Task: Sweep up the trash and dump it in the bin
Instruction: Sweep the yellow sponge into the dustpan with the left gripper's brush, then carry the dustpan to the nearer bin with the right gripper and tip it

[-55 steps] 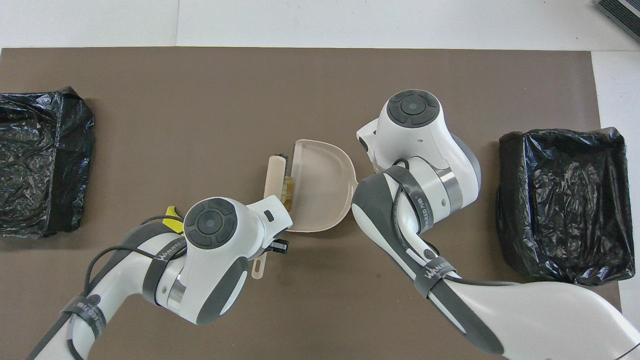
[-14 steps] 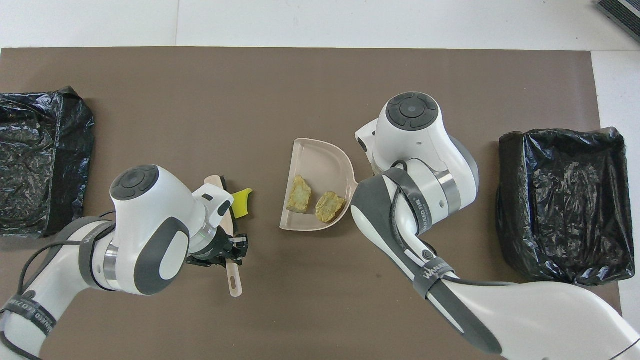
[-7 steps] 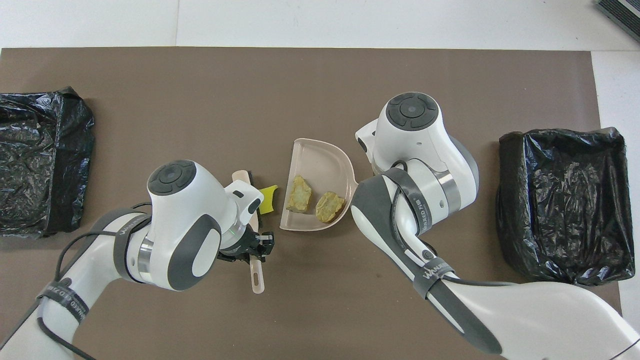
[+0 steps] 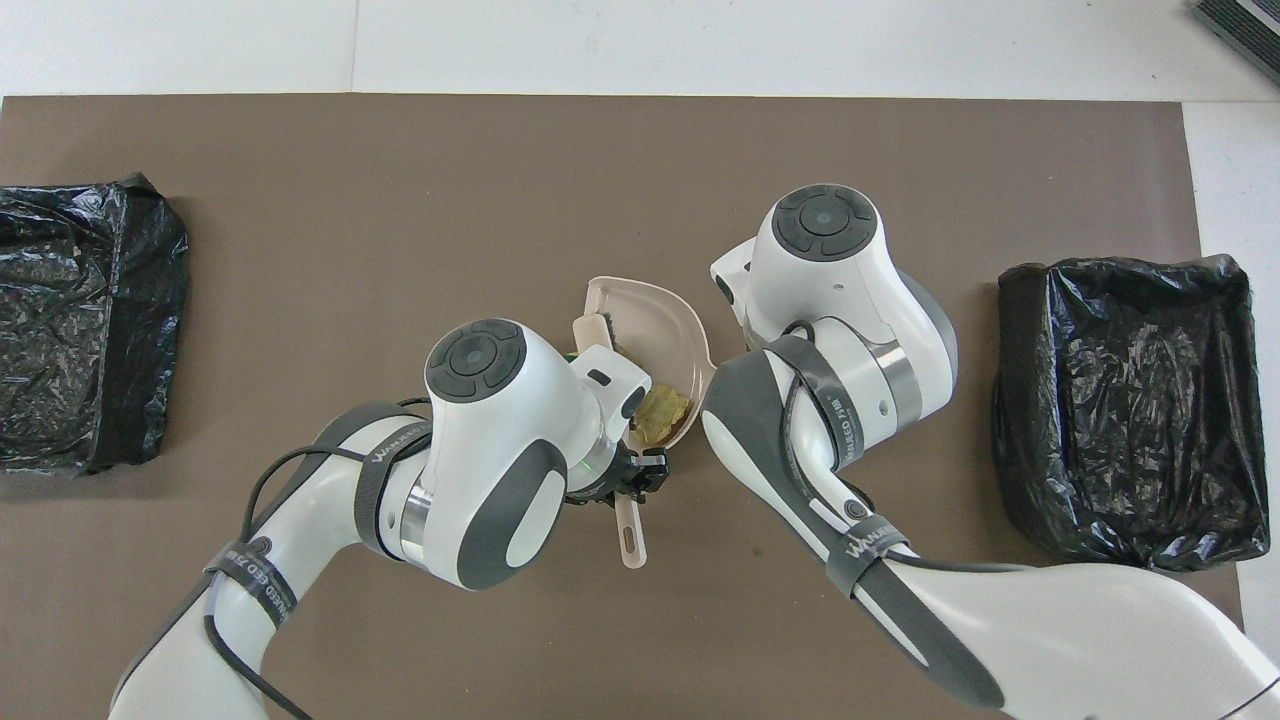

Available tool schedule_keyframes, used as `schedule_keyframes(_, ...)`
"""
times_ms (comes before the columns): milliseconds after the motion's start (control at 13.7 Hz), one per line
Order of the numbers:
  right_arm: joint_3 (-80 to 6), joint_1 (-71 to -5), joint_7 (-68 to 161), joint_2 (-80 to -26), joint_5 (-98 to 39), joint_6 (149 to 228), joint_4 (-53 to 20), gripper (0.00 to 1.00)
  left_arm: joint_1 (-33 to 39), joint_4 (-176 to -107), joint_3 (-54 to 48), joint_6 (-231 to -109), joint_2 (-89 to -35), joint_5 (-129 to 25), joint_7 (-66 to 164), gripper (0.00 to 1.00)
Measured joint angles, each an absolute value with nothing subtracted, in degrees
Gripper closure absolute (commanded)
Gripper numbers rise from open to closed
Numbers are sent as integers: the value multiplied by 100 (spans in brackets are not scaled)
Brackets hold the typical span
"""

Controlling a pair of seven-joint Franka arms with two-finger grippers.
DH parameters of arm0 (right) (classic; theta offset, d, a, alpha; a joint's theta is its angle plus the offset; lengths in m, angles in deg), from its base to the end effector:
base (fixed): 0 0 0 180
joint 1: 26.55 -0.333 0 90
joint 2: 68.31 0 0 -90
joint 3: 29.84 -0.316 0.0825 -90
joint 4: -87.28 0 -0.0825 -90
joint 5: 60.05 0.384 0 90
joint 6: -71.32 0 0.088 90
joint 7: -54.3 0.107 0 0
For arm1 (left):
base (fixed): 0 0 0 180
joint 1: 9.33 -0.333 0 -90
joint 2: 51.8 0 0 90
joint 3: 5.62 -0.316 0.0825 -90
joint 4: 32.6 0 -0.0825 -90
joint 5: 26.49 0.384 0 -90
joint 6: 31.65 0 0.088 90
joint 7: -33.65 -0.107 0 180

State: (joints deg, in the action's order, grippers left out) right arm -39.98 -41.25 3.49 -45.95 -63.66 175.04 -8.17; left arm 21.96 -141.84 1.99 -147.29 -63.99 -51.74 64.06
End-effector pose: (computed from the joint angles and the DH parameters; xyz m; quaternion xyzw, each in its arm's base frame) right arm 0.5817 0.2520 0.3657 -0.7789 -0.6156 0.1153 0.0313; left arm 0.4515 -0.3922 0.3858 0.9768 0.0328 -0.1578 0.1411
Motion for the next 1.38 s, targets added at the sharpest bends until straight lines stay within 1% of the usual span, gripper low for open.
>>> schedule_keyframes(73,-3998,-4125,349,-4595,-6366,17504,-817,100,2196,-13996,198,-14668,-6478,-5216,6418,100)
schedule_keyframes(218,-3998,-4125,349,-4595,-6366,17504,-818,100,2186,-13830,191,-14573,-6544,-5251,6460,100)
schedule_keyframes(1092,-3998,-4124,349,-4596,-6366,17504,-818,100,2128,-13509,149,-14500,-6535,-5648,6745,100)
schedule_keyframes(1238,-3997,-4117,349,-4595,-6366,17504,-818,100,2080,-13492,98,-14277,-6534,-5615,6747,100)
schedule_keyframes(1384,-3995,-4099,349,-4596,-6366,17504,-818,100,1791,-13410,59,-13772,-6525,-5448,6734,100)
